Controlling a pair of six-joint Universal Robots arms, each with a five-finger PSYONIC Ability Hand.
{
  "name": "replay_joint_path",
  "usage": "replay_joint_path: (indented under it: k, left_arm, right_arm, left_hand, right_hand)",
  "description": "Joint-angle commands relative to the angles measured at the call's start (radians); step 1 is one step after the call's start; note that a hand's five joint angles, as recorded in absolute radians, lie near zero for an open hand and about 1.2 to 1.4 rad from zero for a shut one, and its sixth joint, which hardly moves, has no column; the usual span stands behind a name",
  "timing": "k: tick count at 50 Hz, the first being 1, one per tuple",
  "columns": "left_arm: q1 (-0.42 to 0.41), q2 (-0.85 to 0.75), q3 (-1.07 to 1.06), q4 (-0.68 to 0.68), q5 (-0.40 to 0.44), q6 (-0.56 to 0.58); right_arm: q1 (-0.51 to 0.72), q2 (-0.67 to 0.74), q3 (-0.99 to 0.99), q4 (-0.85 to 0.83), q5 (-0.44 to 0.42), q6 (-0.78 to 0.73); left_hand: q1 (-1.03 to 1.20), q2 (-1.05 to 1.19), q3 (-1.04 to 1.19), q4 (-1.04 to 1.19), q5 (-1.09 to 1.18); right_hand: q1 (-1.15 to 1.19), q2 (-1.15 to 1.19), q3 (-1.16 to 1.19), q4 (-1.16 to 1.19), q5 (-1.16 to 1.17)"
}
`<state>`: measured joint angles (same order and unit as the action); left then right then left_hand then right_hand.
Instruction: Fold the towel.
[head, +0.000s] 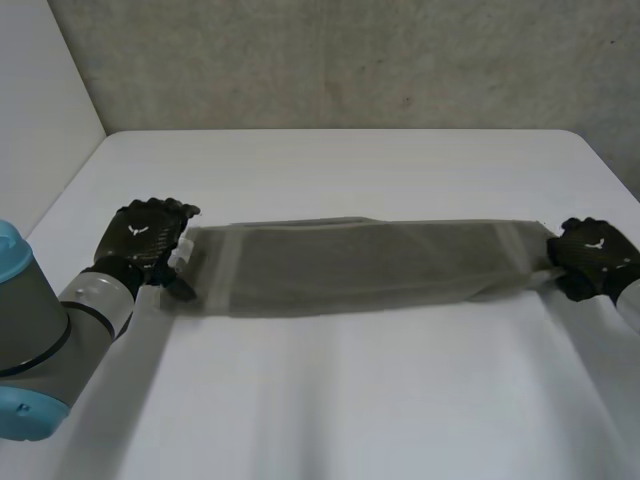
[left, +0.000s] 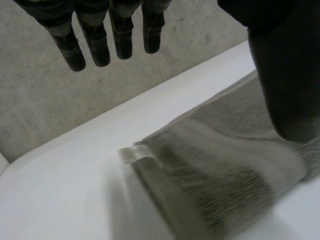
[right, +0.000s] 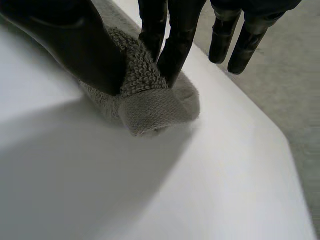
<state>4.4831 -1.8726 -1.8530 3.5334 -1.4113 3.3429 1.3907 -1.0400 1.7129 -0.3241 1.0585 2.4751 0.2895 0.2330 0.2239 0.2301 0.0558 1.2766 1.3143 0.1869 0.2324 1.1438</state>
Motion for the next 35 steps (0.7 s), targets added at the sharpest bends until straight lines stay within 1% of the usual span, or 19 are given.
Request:
replay_joint_path:
  k: [1, 8, 10, 13, 16, 18, 19, 20, 21, 23, 24, 26, 27, 29, 30, 31, 32, 34, 35]
  left_arm:
    - [0.007, 0.003, -0.005, -0.001, 0.0, 0.0]
    - [0.008, 0.006, -0.005, -0.001, 0.0, 0.0]
    - [0.008, 0.006, -0.005, -0.001, 0.0, 0.0]
    - [0.01, 0.006, -0.005, 0.001, 0.0, 0.001]
    - [0.01, 0.006, -0.005, 0.001, 0.0, 0.0]
    - [0.01, 0.006, -0.005, -0.001, 0.0, 0.001]
    - [0.008, 0.006, -0.005, -0.001, 0.0, 0.001]
    - [0.008, 0.006, -0.005, -0.001, 0.0, 0.001]
    - [0.008, 0.006, -0.006, -0.001, -0.002, 0.0]
    - [0.008, 0.006, -0.009, 0.001, 0.0, 0.001]
    - [0.008, 0.007, -0.011, 0.001, 0.0, 0.001]
    - [0.008, 0.007, -0.011, -0.001, 0.0, 0.001]
    - [0.008, 0.007, -0.011, 0.001, 0.0, 0.0]
    - [0.008, 0.007, -0.012, 0.001, 0.0, 0.001]
    - [0.008, 0.007, -0.012, 0.001, 0.0, 0.001]
    - [0.01, 0.007, -0.014, 0.001, 0.0, 0.001]
    - [0.01, 0.007, -0.017, 0.001, 0.0, 0.0]
    - [0.008, 0.007, -0.017, 0.001, 0.0, 0.0]
    - [0.008, 0.007, -0.017, 0.001, 0.0, 0.001]
  right_arm:
    - [-0.122, -0.006, -0.065, 0.002, -0.002, -0.041]
    - [-0.16, -0.052, -0.102, 0.011, 0.0, -0.076]
    - [-0.153, -0.125, -0.105, 0.005, -0.005, -0.064]
    - [-0.15, -0.164, -0.11, 0.0, -0.008, -0.056]
    - [-0.102, -0.232, -0.125, 0.0, -0.014, -0.03]
    - [0.026, -0.284, -0.15, 0.0, -0.018, 0.017]
    - [0.027, -0.284, -0.15, 0.0, -0.018, 0.018]
    - [0.093, -0.304, -0.16, 0.0, -0.017, 0.04]
    - [0.094, -0.304, -0.16, 0.0, -0.017, 0.041]
    - [0.222, -0.327, -0.164, -0.003, -0.011, 0.059]
    - [0.223, -0.327, -0.164, -0.003, -0.011, 0.059]
    - [0.368, -0.321, -0.168, -0.006, -0.003, 0.064]
    - [0.369, -0.321, -0.168, -0.006, -0.003, 0.064]
    - [0.523, -0.278, -0.182, -0.027, 0.008, 0.064]
    - [0.524, -0.278, -0.182, -0.027, 0.008, 0.064]
    - [0.594, -0.237, -0.194, -0.044, 0.026, 0.062]
    - [0.594, -0.236, -0.194, -0.044, 0.026, 0.062]
    - [0.721, -0.146, -0.229, -0.07, 0.076, 0.058]
    - [0.722, -0.146, -0.23, -0.07, 0.077, 0.058]
  left_hand:
    - [-0.076, -0.019, -0.049, -0.056, -0.017]
    - [-0.076, -0.019, -0.049, -0.056, -0.017]
    - [-0.076, -0.019, -0.049, -0.056, -0.017]
    - [-0.076, -0.019, -0.049, -0.056, -0.017]
    - [-0.076, -0.019, -0.049, -0.056, -0.017]
    - [-0.076, -0.019, -0.049, -0.056, -0.017]
    - [-0.076, -0.019, -0.049, -0.056, -0.017]
    - [-0.076, -0.019, -0.049, -0.056, -0.017]
    - [-0.079, -0.022, -0.049, -0.056, -0.02]
    - [-0.076, -0.02, -0.049, -0.056, -0.017]
    - [-0.079, -0.022, -0.049, -0.056, -0.02]
    - [-0.076, -0.02, -0.049, -0.056, -0.017]
    - [-0.076, -0.019, -0.049, -0.056, -0.017]
    - [-0.076, -0.019, -0.049, -0.056, -0.017]
    - [-0.076, -0.019, -0.049, -0.056, -0.017]
    - [-0.079, -0.022, -0.049, -0.056, -0.02]
    - [-0.079, -0.022, -0.049, -0.056, -0.02]
    - [-0.076, -0.02, -0.049, -0.056, -0.017]
    - [-0.079, -0.022, -0.049, -0.056, -0.02]
  right_hand:
    - [0.12, 0.082, -0.012, -0.058, 0.078]
    - [0.12, 0.082, -0.012, -0.058, 0.078]
    - [0.12, 0.082, -0.012, -0.058, 0.078]
    - [0.12, 0.082, -0.012, -0.058, 0.078]
    - [0.12, 0.082, -0.012, -0.058, 0.078]
    - [0.12, 0.082, -0.012, -0.058, 0.078]
    - [0.12, 0.082, -0.012, -0.058, 0.078]
    - [0.12, 0.082, -0.012, -0.058, 0.078]
    - [0.12, 0.082, -0.012, -0.058, 0.078]
    - [0.12, 0.082, -0.012, -0.058, 0.078]
    - [0.12, 0.082, -0.012, -0.058, 0.078]
    - [0.12, 0.082, -0.012, -0.058, 0.078]
    - [0.12, 0.082, -0.012, -0.058, 0.078]
    - [0.12, 0.082, -0.012, -0.058, 0.078]
    - [0.12, 0.082, -0.012, -0.058, 0.078]
    - [0.12, 0.082, -0.012, -0.058, 0.078]
    - [0.12, 0.082, -0.012, -0.058, 0.078]
    - [0.12, 0.082, -0.012, -0.058, 0.078]
    - [0.12, 0.082, -0.012, -0.058, 0.078]
